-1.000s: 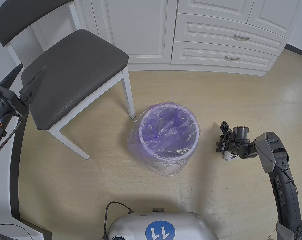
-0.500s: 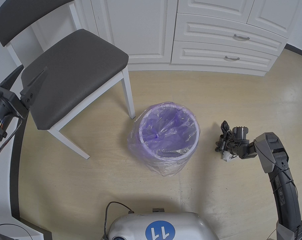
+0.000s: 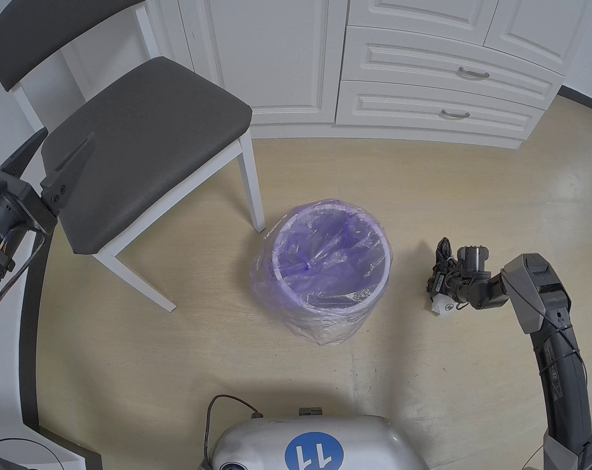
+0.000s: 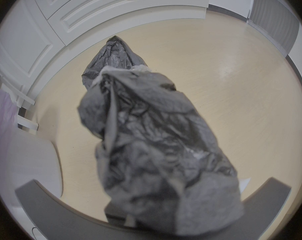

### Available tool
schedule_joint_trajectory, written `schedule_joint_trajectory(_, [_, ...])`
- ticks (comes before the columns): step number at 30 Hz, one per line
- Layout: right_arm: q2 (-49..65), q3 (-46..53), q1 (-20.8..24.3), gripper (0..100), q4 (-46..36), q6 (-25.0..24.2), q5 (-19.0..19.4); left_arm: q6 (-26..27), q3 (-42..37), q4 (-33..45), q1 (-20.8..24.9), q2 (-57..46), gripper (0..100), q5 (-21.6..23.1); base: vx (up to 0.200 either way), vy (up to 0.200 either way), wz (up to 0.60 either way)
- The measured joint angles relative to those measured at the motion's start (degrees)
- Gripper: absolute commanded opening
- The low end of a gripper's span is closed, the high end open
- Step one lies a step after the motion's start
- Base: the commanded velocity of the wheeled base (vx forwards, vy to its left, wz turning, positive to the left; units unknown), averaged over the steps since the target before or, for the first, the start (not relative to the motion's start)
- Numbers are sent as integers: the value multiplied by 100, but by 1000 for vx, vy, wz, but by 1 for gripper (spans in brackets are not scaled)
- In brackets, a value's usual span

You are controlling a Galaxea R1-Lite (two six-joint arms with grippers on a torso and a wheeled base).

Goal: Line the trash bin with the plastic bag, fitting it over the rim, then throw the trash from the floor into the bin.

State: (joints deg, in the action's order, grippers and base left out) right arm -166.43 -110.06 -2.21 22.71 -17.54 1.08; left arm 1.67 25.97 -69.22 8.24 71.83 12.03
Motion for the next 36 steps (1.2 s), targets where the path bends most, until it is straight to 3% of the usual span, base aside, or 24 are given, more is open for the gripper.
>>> schedule_joint_trajectory(13, [673, 970, 43, 0, 321, -57, 46, 7, 10, -2, -28, -16, 100, 0, 0, 0, 0])
schedule_joint_trajectory(27, [2626, 2695, 48, 0, 184, -7, 382, 150, 66, 38, -227, 179, 100, -65, 0, 0, 0])
schedule_joint_trajectory(36, [3955, 3832, 527, 0, 282, 219, 427, 574, 217, 74, -527, 603, 100, -736, 0, 0, 0])
